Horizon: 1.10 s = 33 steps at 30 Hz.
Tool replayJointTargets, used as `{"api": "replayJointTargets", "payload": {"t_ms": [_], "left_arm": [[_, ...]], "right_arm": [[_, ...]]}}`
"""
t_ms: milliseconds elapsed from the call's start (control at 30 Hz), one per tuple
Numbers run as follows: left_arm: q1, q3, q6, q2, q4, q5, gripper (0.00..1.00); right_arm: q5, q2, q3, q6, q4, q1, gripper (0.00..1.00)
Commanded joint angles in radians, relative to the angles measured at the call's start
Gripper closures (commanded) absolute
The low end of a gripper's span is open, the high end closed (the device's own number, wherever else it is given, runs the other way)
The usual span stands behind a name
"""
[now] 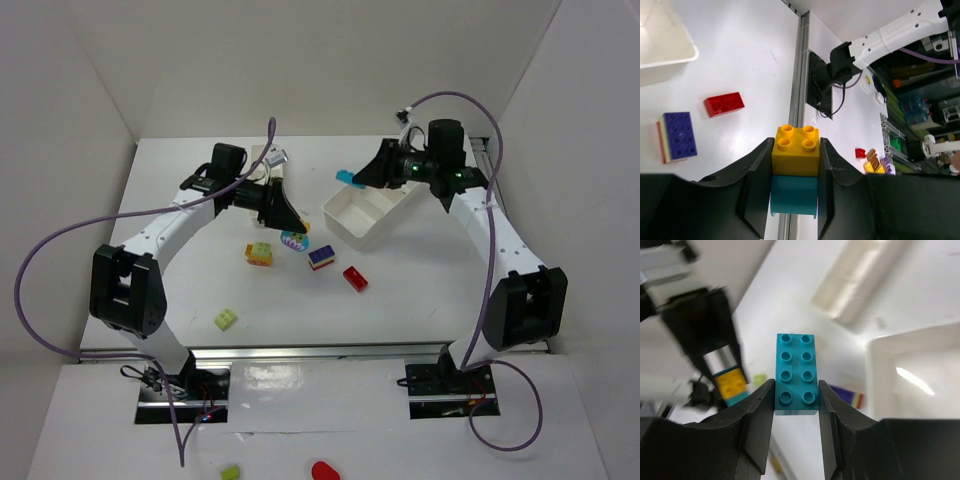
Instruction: Sort the legos into containers by color
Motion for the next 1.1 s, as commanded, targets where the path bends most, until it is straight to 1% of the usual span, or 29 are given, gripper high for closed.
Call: {"api": "replayJointTargets", "payload": {"t_ms": [0,33,100,200,233,300,333,367,400,433,467,567,667,733,767,800,867,900,933,967,1033,1067], "left_arm": [[0.03,0.025,0.04,0.012,-0.03,0.043,1.0],[0.03,0.025,0.04,0.012,-0.03,0.043,1.0],[0.03,0.034,0.04,0.024,-0.03,0.032,1.0],[0.05,0.059,-0.006,0.038,-0.03,-0.009,1.0],[0.06,0.068,-0.053,0.048,-0.015,-0.044,1.0],[0.07,0.098,-0.122,0.061,-0.003,-0.122,1.0],[0.081,0.114,-0.145,0.061,-0.003,-0.203,1.0],[0.081,0.143,-0.2,0.061,-0.003,-0.256,1.0],[0.095,0.155,-0.227,0.061,-0.003,-0.305,1.0],[0.095,0.169,-0.247,0.061,-0.015,-0.407,1.0],[0.106,0.178,-0.305,0.061,-0.015,-0.458,1.0],[0.106,0.192,-0.394,0.042,-0.027,-0.593,1.0],[0.106,0.201,-0.454,0.019,-0.027,-0.636,1.0],[0.106,0.201,-0.466,0.006,-0.014,-0.646,1.0],[0.106,0.192,-0.466,-0.01,-0.001,-0.655,1.0],[0.106,0.192,-0.475,-0.02,-0.001,-0.655,1.0],[0.106,0.192,-0.475,-0.021,0.01,-0.655,1.0],[0.106,0.192,-0.475,-0.021,0.01,-0.655,1.0],[0.106,0.192,-0.475,-0.021,0.01,-0.655,1.0],[0.106,0.192,-0.475,-0.021,0.01,-0.655,1.0],[0.106,0.201,-0.486,-0.021,0.01,-0.629,1.0],[0.106,0.201,-0.486,-0.021,0.025,-0.62,1.0]], "right_arm": [[0.246,0.02,0.026,0.074,0.077,-0.022,0.75],[0.247,0.02,0.026,0.074,0.077,-0.033,0.75],[0.3,0.031,0.026,0.083,0.091,-0.033,0.75],[0.466,0.062,0.036,0.083,0.067,-0.033,0.75],[0.554,0.088,0.053,0.083,0.054,-0.033,0.75],[0.661,0.126,0.102,0.073,0.008,-0.033,0.75],[0.69,0.146,0.114,0.073,0.008,-0.033,0.75],[0.769,0.183,0.127,0.073,-0.003,-0.033,0.75],[0.797,0.2,0.139,0.073,-0.003,-0.033,0.75],[0.808,0.215,0.151,0.062,-0.003,-0.044,0.75],[0.851,0.252,0.173,0.062,-0.003,-0.044,0.75],[0.906,0.324,0.194,0.05,0.019,-0.044,0.75],[0.946,0.408,0.251,0.041,0.007,-0.044,0.72],[0.989,0.441,0.278,0.041,0.007,-0.053,0.71],[1.011,0.46,0.279,0.024,0.022,-0.053,0.68],[1.041,0.461,0.279,0.024,0.039,-0.053,0.59],[1.051,0.506,0.324,0.01,0.065,-0.053,0.38],[1.051,0.523,0.353,0.01,0.045,-0.053,0.24],[1.051,0.537,0.419,0.01,0.004,-0.053,0.19],[1.042,0.546,0.446,0.01,-0.016,-0.053,0.16],[1.02,0.525,0.458,0.01,-0.03,-0.041,0.16],[1.011,0.501,0.434,0.01,-0.039,-0.029,0.16]]}}
